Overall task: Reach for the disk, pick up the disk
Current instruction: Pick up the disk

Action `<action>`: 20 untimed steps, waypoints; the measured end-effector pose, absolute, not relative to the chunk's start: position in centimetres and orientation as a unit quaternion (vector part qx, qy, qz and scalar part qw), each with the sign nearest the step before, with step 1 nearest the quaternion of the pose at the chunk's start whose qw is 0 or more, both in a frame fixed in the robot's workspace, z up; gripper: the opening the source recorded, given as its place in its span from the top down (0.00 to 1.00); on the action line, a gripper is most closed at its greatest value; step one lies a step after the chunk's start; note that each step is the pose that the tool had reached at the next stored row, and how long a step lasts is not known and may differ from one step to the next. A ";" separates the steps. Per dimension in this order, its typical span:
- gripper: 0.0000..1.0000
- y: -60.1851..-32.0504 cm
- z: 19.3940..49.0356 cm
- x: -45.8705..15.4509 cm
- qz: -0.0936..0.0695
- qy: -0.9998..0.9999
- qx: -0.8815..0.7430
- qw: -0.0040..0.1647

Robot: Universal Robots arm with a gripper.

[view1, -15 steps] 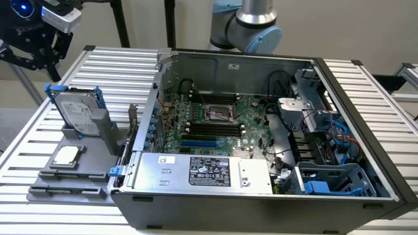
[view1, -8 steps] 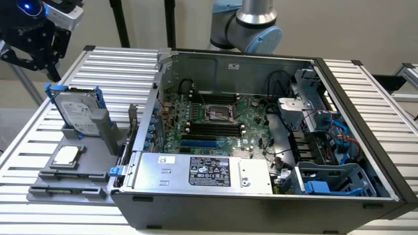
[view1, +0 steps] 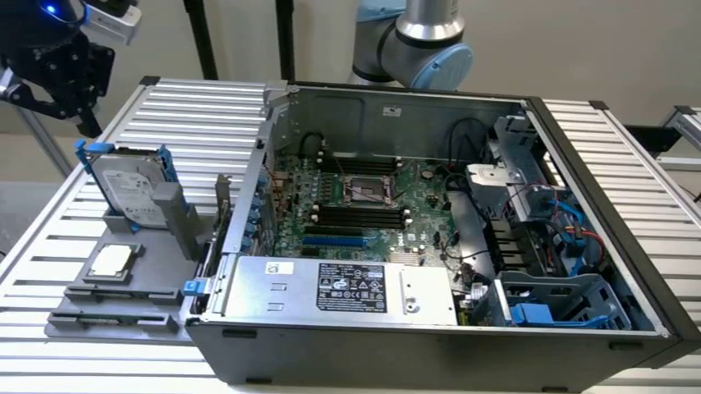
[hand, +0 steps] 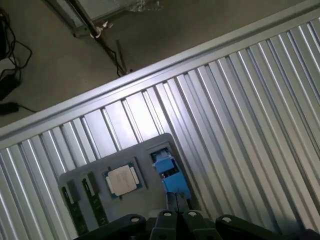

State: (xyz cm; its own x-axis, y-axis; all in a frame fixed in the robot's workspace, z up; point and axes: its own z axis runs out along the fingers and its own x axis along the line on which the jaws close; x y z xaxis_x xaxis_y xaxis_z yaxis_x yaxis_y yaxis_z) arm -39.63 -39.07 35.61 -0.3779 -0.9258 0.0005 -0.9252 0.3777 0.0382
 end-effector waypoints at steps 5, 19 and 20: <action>0.89 -39.1 35.6 -39.6 -0.015 -0.804 0.595 0.012; 0.89 -38.9 35.6 -39.6 -0.014 -0.732 0.681 0.013; 0.89 -38.8 35.6 -39.6 -0.014 -0.728 0.685 0.013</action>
State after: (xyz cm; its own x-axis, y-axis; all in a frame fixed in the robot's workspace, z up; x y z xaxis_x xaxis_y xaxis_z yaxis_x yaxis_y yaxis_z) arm -39.63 -38.83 35.61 -0.0600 -0.9982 0.0005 -0.9975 0.0599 0.0382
